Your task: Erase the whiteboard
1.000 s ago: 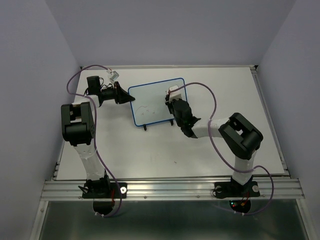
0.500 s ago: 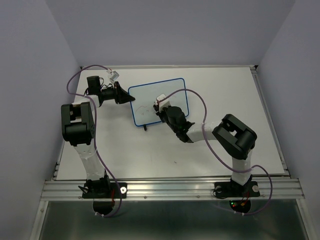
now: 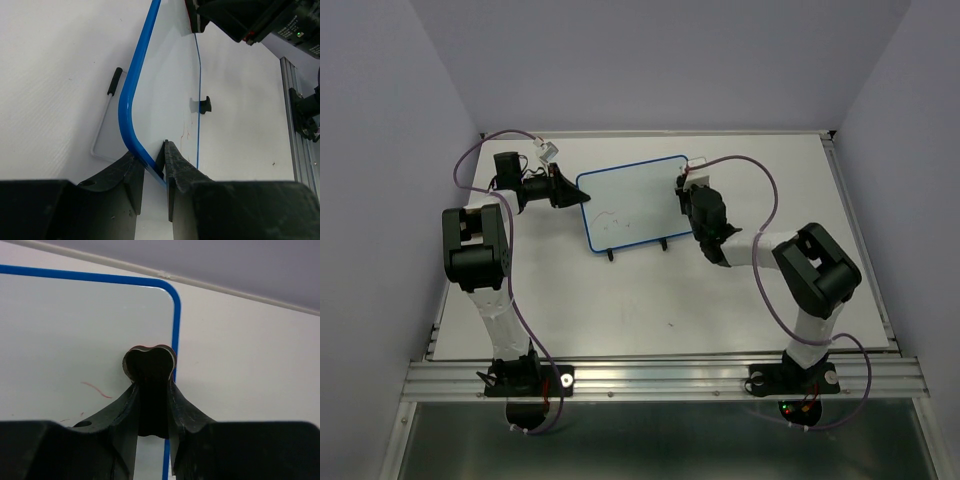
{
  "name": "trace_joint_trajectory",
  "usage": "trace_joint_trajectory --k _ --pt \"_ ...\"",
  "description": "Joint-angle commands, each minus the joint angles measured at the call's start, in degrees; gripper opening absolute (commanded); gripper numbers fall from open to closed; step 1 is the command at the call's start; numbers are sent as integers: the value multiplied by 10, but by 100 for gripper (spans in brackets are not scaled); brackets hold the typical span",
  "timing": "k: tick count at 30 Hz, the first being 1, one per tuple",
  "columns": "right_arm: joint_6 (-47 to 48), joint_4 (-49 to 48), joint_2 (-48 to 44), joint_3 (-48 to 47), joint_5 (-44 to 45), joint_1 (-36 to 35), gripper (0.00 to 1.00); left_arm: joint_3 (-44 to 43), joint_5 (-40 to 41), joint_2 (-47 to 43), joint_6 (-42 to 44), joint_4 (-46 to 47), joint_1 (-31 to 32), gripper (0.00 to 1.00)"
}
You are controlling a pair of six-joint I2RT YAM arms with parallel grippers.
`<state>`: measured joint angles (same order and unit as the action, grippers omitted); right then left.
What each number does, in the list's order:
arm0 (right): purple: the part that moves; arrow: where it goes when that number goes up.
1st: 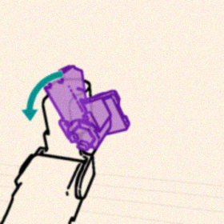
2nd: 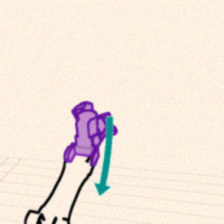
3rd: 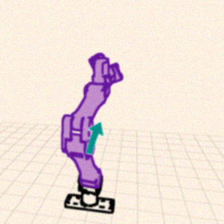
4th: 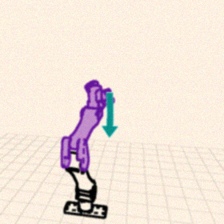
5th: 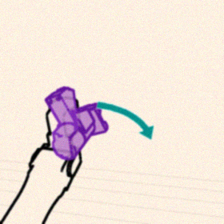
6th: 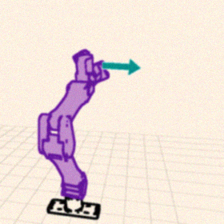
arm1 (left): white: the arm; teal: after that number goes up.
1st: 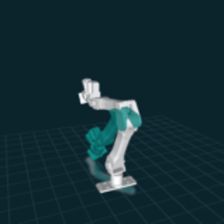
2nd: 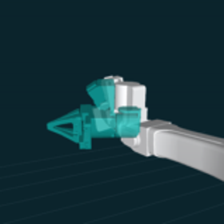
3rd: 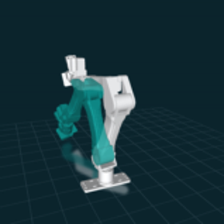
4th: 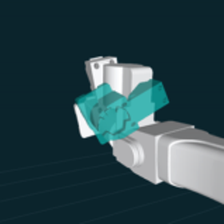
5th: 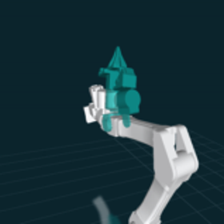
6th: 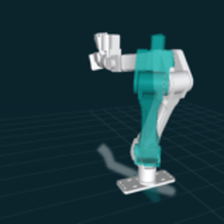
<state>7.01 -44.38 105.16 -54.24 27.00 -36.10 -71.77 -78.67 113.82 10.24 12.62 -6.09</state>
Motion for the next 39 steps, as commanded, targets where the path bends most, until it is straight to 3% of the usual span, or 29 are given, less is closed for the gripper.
trace_joint_trajectory --k 1,5,11,18,25,32,39 --pt "2 -22 -22 16 53 18 1 -5 48 -18 65 39 -1 0" --pt "-9 -27 -24 28 -47 18 1 -6 48 -18 63 39 -1 0" --pt "40 -13 7 17 -110 -38 1 -6 51 -16 62 39 -1 0" --pt "57 25 21 25 -252 -57 1 -5 55 -18 59 41 -1 0" --pt "72 30 16 19 -218 -57 1 -6 55 -17 58 41 0 0" --pt "39 3 0 23 -130 0 1 -4 58 -18 58 41 0 0" --pt "32 2 -35 43 -107 47 1 -3 58 -19 58 42 0 0"
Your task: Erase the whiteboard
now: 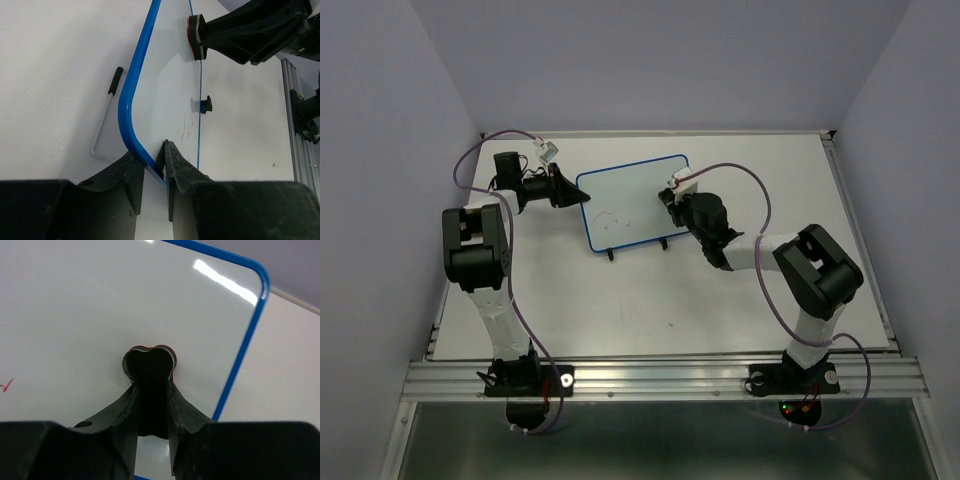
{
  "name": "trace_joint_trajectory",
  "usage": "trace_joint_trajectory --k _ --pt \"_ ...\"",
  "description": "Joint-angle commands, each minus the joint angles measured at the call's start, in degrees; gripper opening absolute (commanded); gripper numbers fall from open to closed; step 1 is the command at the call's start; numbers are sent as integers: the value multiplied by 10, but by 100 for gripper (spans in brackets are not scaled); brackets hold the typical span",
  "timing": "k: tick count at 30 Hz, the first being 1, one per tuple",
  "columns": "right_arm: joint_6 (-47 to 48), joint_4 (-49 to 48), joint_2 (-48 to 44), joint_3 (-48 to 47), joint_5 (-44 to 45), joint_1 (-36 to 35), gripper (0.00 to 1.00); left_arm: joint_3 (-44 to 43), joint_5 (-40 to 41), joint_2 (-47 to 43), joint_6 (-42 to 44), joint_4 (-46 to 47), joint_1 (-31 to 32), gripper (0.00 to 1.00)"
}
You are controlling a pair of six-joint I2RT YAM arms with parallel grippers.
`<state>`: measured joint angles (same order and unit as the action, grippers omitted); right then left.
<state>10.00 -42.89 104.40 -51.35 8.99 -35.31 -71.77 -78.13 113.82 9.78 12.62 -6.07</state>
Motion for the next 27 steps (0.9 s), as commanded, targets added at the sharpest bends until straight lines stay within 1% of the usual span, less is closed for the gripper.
trace_joint_trajectory --k 1,5,8,9,13,19,24,25,27 --pt "0 -15 -31 16 78 39 1 -2 53 -20 64 42 0 0" --pt "-2 -13 -34 18 70 39 1 -2 53 -20 64 42 1 0" --pt "-2 -3 -33 19 40 39 1 -2 54 -20 63 42 1 0" --pt "-1 2 -33 19 11 39 1 -3 54 -20 63 42 1 0" --pt "34 16 -19 9 -11 -10 1 -3 54 -20 63 42 2 0" --pt "44 20 33 -35 -45 -85 1 -3 54 -20 63 42 2 0" --pt "49 15 82 -82 -67 -133 1 -3 52 -21 64 42 2 0" --pt "49 14 88 -87 -72 -133 1 -2 52 -21 64 42 3 0" --pt "47 10 104 -99 -66 -148 1 -2 52 -21 65 42 3 0"
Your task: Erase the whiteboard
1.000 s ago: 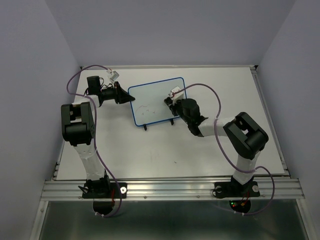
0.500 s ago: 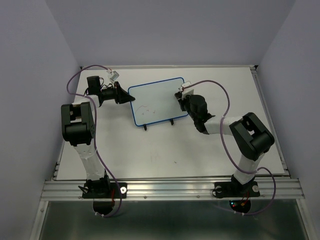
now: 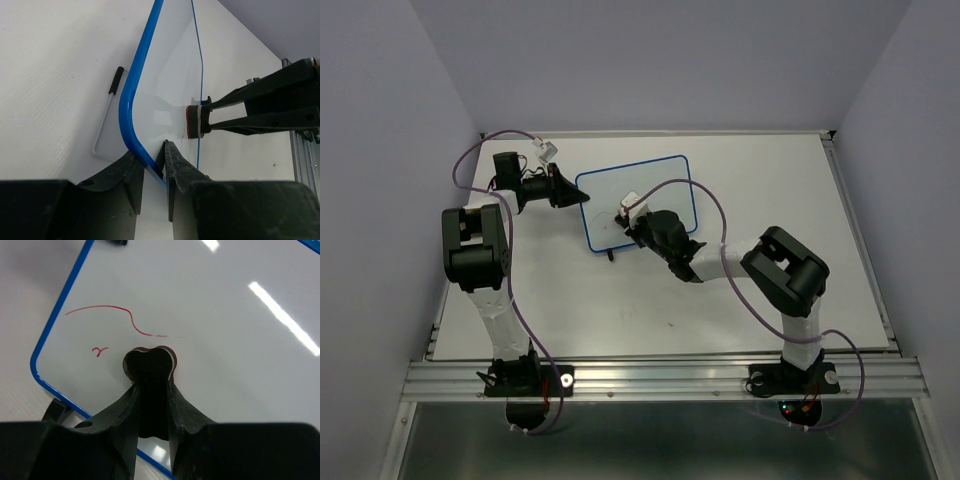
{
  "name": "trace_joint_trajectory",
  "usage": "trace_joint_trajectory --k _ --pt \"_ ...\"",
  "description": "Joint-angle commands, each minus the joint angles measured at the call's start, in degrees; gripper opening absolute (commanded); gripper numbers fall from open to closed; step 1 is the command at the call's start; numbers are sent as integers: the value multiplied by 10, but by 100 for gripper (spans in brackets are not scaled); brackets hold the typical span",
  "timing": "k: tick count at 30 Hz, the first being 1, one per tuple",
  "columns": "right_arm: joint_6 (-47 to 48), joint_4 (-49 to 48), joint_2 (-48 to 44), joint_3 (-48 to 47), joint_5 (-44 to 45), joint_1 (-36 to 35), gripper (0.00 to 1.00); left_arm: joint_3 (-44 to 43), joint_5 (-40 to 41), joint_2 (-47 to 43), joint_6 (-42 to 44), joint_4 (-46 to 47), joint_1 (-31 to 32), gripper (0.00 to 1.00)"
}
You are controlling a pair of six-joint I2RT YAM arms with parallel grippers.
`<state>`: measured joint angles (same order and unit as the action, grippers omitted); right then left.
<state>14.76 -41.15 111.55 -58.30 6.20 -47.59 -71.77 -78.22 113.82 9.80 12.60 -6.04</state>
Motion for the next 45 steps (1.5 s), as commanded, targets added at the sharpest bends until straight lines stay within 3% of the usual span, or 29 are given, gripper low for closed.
trace_joint_trajectory --k 1,8,20,29,36,45 --pt "0 -7 36 -35 -36 -25 1 -2 53 -21 65 42 2 0" --pt "24 -37 41 -50 -8 -25 1 -1 50 -22 66 41 2 0" --pt "57 -10 101 -163 1 -25 1 0 49 -23 69 39 3 0" --pt "48 -26 42 -10 45 -25 1 0 52 -23 71 38 3 0" --pt "32 -32 16 30 65 -25 1 0 52 -24 72 37 3 0" --pt "28 0 64 -103 60 -25 1 -3 51 -21 70 37 4 0"
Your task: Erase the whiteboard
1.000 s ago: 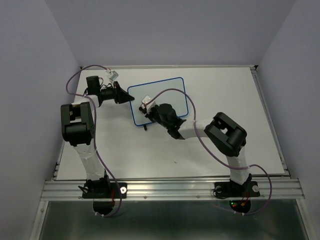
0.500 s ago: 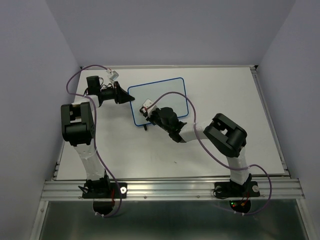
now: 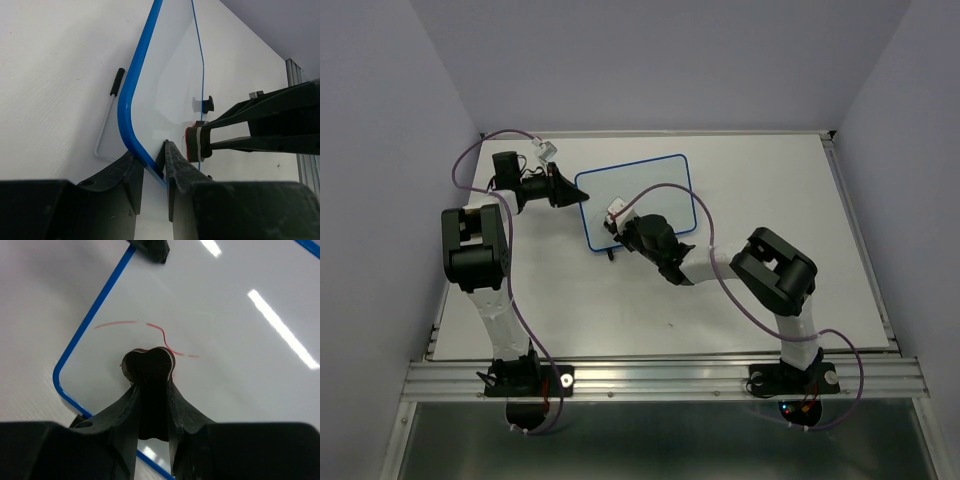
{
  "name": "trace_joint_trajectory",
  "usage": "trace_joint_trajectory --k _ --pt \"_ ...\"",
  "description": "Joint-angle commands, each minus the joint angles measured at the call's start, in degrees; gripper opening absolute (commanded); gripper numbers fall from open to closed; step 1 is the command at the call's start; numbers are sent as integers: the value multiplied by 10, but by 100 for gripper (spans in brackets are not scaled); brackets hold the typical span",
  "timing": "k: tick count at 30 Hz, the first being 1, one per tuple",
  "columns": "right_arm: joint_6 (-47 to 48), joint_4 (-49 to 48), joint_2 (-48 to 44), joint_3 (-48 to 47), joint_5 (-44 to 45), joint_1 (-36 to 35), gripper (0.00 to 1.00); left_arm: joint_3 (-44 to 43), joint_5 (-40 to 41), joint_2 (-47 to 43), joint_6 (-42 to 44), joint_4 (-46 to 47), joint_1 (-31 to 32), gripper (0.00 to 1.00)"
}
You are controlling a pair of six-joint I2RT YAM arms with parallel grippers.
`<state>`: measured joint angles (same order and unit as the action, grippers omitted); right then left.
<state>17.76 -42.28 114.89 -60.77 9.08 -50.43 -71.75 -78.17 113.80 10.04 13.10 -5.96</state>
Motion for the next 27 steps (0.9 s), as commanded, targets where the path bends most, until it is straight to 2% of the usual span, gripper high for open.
trace_joint_trajectory --k 1,6,13,16,21,27 --pt "-4 16 38 -93 39 3 1 -3 50 -22 67 32 3 0" --pt "-39 87 64 -183 110 3 1 -1 50 -24 70 32 4 0" --pt "-87 154 46 -174 252 3 1 3 51 -28 73 32 5 0" --pt "-92 168 38 -167 284 3 1 3 52 -28 72 32 5 0" --pt "-105 185 30 -159 270 3 1 3 53 -27 71 32 5 0" --pt "-61 162 44 -136 147 -9 1 0 54 -26 67 34 5 0"
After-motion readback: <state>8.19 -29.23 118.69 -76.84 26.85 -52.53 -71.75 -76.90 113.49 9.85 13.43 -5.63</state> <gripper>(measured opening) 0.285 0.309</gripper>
